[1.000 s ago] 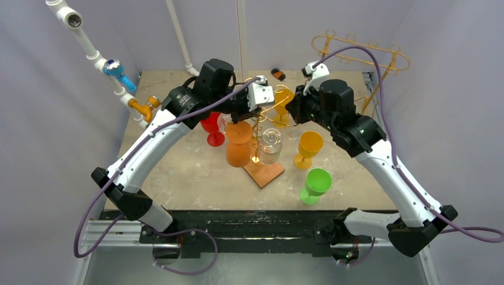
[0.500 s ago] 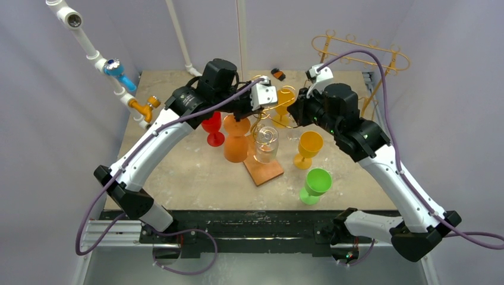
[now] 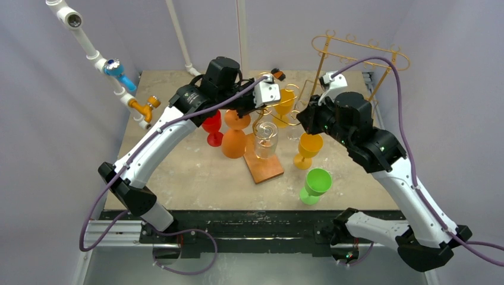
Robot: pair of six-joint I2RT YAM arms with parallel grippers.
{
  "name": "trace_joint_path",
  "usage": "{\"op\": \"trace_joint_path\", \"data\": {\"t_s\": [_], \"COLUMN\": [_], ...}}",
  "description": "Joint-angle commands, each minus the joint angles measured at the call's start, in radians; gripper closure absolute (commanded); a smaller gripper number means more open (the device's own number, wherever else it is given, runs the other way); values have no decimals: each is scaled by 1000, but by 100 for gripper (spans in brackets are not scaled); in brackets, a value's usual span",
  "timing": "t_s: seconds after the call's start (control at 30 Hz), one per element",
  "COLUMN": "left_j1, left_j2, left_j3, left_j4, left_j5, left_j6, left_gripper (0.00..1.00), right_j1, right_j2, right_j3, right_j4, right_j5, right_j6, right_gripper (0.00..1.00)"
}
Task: Place the wine glass upside down on the wine glass rack
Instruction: Adjust the wine rack at the center of the board.
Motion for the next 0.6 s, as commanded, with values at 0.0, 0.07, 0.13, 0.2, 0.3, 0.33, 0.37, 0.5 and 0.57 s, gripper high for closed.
{"op": "trace_joint_path", "data": {"t_s": [0.0,0.07,0.13,0.2,0.3,0.33,0.37,0.5,0.57], "left_j1": [33,31,33,33,32,33,33,33,32], "left_j2": [9,6,1,-5,-14,-16,-19,-24,-24], "left_j3": [-25,-27,-31,-40,-45,-45,-45,-48,-49], "left_j4": [69,67,66,70,69,69,68,70,72], "left_j5": [-182,-182,-181,-180,-168,-164,-160,-149,-144], "left_j6": [69,67,67,69,69,69,69,70,71], "left_gripper": [94,95,94,95,95,95,95,94,93], "right_j1": [7,7,7,7,7,7,7,9,9], "right_j2": [-56,-83,-122,-165,-225,-244,-259,-269,-257], "right_j3": [46,32,-9,-85,-225,-278,-328,-484,-493], "right_j4": [-137,-141,-145,-119,-86,-67,-41,44,70], "right_j5": [101,106,89,10,-27,-52,-81,-141,-141], "right_j6": [65,97,141,191,246,274,299,358,359], "right_gripper": [90,95,100,100,100,100,100,100,100]}}
